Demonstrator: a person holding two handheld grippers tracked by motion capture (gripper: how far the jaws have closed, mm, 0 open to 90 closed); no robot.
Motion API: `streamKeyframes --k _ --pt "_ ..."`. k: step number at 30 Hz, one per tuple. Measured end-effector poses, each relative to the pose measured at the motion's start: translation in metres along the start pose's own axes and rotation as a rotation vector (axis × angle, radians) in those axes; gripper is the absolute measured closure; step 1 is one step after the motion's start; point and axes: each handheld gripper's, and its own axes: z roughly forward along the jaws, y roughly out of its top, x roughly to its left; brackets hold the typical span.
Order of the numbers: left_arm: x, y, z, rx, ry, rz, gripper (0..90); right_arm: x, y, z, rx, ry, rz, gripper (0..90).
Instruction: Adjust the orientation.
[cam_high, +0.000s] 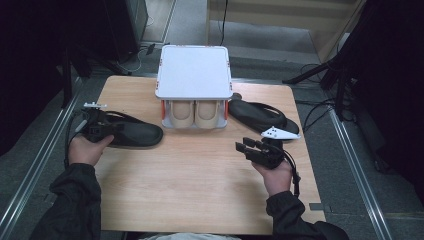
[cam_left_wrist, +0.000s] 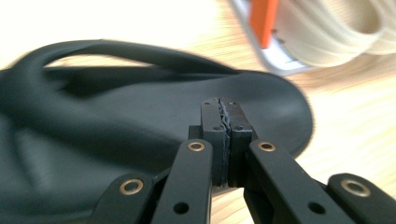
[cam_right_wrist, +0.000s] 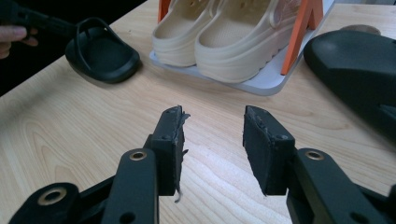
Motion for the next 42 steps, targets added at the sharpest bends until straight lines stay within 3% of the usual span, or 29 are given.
streamKeyframes --k 13,17,24,31,42 --pt "0.031 -0.036 -0.021 -0.01 0.105 -0.093 89.8 -0.001 0.009 0.006 -0.02 0.02 -0.003 59.6" --pt "0.033 -0.045 -0.019 -0.012 0.113 -0.125 89.8 -0.002 0.01 0.006 -0.031 0.025 0.007 59.7" --pt "0.032 -0.054 -0.005 0.034 0.121 -0.124 89.8 -0.003 0.013 0.009 -0.031 0.03 0.006 59.7" --pt "0.039 -0.052 0.001 0.042 0.116 -0.152 89.8 -0.002 0.013 0.011 -0.024 0.031 0.0 59.7" --pt "0.048 -0.037 0.013 0.038 0.126 -0.151 89.8 -0.003 0.01 0.006 -0.026 0.014 0.001 59.7"
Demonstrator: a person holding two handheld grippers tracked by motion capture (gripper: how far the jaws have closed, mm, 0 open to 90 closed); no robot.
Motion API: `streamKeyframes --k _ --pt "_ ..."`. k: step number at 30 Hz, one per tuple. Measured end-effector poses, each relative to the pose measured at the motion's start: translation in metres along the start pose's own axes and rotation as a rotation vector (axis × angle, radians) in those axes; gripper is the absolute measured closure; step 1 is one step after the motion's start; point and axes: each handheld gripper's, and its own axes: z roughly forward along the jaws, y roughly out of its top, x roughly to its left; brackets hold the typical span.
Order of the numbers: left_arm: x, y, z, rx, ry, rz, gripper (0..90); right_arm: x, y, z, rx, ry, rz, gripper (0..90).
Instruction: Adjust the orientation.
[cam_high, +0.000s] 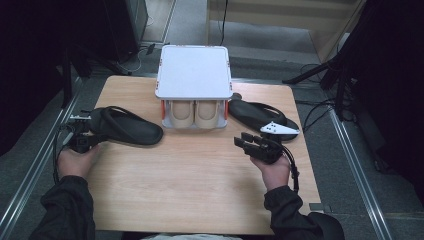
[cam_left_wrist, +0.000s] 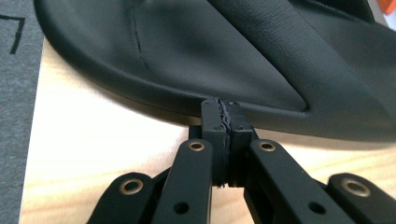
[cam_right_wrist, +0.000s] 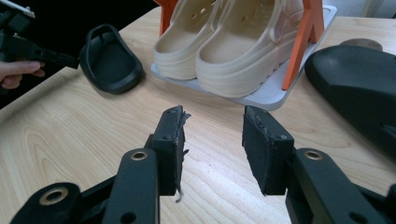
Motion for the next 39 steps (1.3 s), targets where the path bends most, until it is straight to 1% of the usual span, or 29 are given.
streamKeyframes --k 3,6,7,10,13,17,20,21,22,25,26,27,29,31,33,35,36,37,39 --pt "0.001 0.006 0.004 -0.004 -0.001 -0.009 89.7 0.001 -0.002 -0.002 0.002 -0.006 -0.001 59.7" --pt "0.003 0.012 0.008 -0.002 0.002 -0.001 89.7 0.001 -0.004 -0.005 0.005 -0.013 0.002 59.7" --pt "0.003 0.014 0.01 -0.004 0.0 -0.004 89.7 0.001 -0.004 -0.007 0.008 -0.018 0.0 59.7" --pt "0.003 0.021 0.013 0.01 0.003 0.014 89.8 0.001 -0.007 -0.011 -0.001 -0.027 -0.003 59.7" --pt "0.004 0.026 0.017 0.005 -0.006 0.005 89.7 0.001 -0.009 -0.014 -0.001 -0.037 0.005 59.7" --pt "0.006 0.035 0.023 0.003 -0.022 0.003 89.7 0.001 -0.013 -0.017 0.0 -0.047 0.009 59.9" --pt "0.005 0.043 0.031 -0.003 -0.02 0.006 89.7 0.001 -0.015 -0.019 0.007 -0.053 0.016 59.9" --pt "0.005 0.046 0.032 0.004 -0.021 0.013 89.7 0.001 -0.016 -0.02 0.009 -0.057 0.019 59.9" --pt "0.004 0.048 0.034 -0.003 -0.021 0.012 89.7 0.0 -0.017 -0.021 0.004 -0.06 0.016 60.0" --pt "0.004 0.056 0.04 0.004 -0.028 0.013 89.5 0.0 -0.019 -0.023 0.006 -0.067 0.022 60.0" --pt "0.003 0.057 0.042 -0.007 -0.027 0.01 89.5 0.0 -0.02 -0.024 0.006 -0.069 0.023 60.0" --pt "0.003 0.059 0.043 0.001 -0.027 0.014 89.5 0.0 -0.021 -0.025 0.007 -0.072 0.023 60.0" --pt "0.002 0.064 0.046 0.002 -0.032 0.012 89.5 0.001 -0.023 -0.026 0.008 -0.075 0.03 60.0" --pt "0.001 0.067 0.049 -0.001 -0.032 0.016 89.4 0.001 -0.024 -0.026 0.01 -0.079 0.028 60.0" --pt "-0.001 0.071 0.053 -0.005 -0.036 0.006 89.0 0.001 -0.026 -0.026 0.012 -0.085 0.032 60.0" --pt "-0.002 0.074 0.055 -0.002 -0.037 0.006 88.2 0.001 -0.027 -0.027 0.018 -0.089 0.036 60.0" --pt "-0.003 0.076 0.056 0.002 -0.038 0.012 88.3 0.001 -0.027 -0.027 0.017 -0.089 0.037 60.0" --pt "-0.004 0.076 0.058 -0.009 -0.036 0.01 88.4 0.001 -0.028 -0.027 0.015 -0.09 0.039 60.2" --pt "-0.005 0.077 0.061 -0.014 -0.039 0.011 88.5 0.002 -0.029 -0.028 0.016 -0.093 0.04 60.6"
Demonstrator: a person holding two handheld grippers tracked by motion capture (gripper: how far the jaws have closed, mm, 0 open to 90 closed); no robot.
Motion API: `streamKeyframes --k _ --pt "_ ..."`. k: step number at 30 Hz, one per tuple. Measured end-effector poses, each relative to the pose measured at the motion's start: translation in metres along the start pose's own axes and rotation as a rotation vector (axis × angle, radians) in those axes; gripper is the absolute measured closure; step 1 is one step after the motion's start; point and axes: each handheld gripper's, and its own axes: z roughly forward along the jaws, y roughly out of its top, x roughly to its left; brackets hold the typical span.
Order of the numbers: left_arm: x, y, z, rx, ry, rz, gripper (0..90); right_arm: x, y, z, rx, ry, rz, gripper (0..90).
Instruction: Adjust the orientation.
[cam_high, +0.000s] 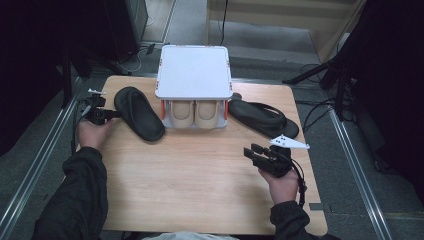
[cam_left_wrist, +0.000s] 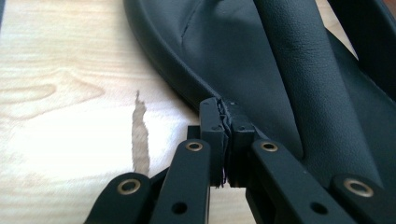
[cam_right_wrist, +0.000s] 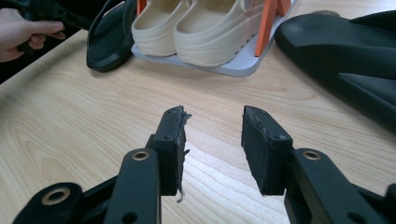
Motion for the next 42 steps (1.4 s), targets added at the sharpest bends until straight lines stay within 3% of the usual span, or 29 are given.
streamKeyframes --k 10,19,26,32,42 --pt "-0.003 0.004 -0.003 0.005 -0.009 0.004 86.7 0.001 -0.001 0.0 0.007 -0.002 -0.006 60.7" --pt "-0.018 0.009 -0.017 -0.026 -0.028 0.022 68.9 0.0 0.0 0.002 0.01 0.0 -0.01 60.6" --pt "-0.032 0.014 -0.025 -0.053 -0.057 0.011 53.7 0.0 0.001 0.002 0.011 0.003 -0.013 60.3" --pt "-0.042 0.015 -0.016 -0.053 -0.047 0.012 51.1 0.0 0.002 0.002 0.008 0.003 -0.014 60.3" --pt "-0.048 0.014 0.007 -0.007 -0.008 0.019 49.8 -0.001 0.0 -0.001 0.005 -0.008 -0.014 60.3"
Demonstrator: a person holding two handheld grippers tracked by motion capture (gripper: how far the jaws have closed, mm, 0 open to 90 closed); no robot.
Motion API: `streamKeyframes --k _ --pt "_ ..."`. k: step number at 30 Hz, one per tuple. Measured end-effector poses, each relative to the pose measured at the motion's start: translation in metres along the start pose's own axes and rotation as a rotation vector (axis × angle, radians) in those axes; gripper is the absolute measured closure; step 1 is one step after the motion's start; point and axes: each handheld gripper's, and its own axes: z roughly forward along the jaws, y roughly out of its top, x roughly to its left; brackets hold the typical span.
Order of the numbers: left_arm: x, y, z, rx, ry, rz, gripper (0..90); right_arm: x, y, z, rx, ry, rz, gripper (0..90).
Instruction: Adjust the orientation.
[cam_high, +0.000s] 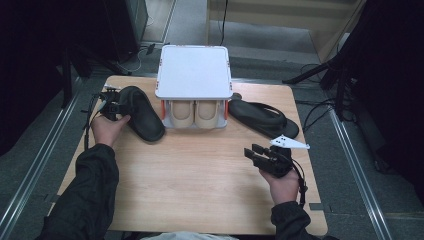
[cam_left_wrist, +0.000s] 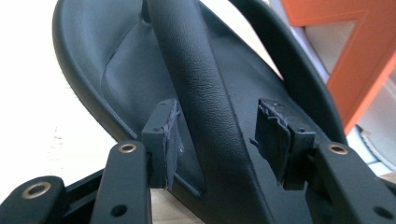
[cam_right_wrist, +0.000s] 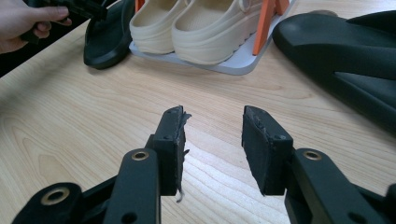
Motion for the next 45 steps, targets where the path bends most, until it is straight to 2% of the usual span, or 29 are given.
streamKeyframes --k 1,3,6,9,12,15,24,30,42,45 --pt "0.0 0.0 0.002 0.001 0.005 -0.007 49.8 0.0 0.0 -0.001 0.0 -0.001 0.001 60.3" --pt "0.0 -0.001 0.005 0.009 0.025 0.008 50.1 -0.001 0.0 -0.001 0.0 -0.003 0.005 60.3" --pt "0.0 -0.001 0.007 -0.003 0.036 0.004 51.4 -0.001 -0.001 -0.001 0.0 -0.006 0.005 60.3" --pt "0.001 -0.002 0.009 -0.003 0.028 0.015 53.1 0.0 -0.002 -0.001 0.002 -0.007 0.006 60.2" --pt "-0.003 -0.002 0.01 -0.011 0.029 0.026 59.1 -0.001 -0.002 -0.001 0.002 -0.009 0.007 60.1" --pt "-0.001 -0.001 0.01 -0.01 0.014 0.012 60.8 -0.001 -0.002 -0.001 0.002 -0.009 0.006 60.0" --pt "0.0 0.0 0.008 -0.007 0.021 0.0 67.2 -0.001 -0.002 -0.002 0.003 -0.01 0.006 59.9" --pt "0.003 0.0 0.005 -0.005 0.011 -0.008 69.7 -0.001 -0.002 -0.002 0.003 -0.01 0.005 59.9" --pt "0.001 0.004 -0.014 -0.026 -0.032 -0.015 70.3 -0.002 -0.001 -0.002 0.0 -0.009 0.004 59.7" --pt "-0.001 0.004 -0.022 -0.027 -0.037 0.001 70.3 -0.002 0.0 -0.003 -0.001 -0.008 0.006 59.7"
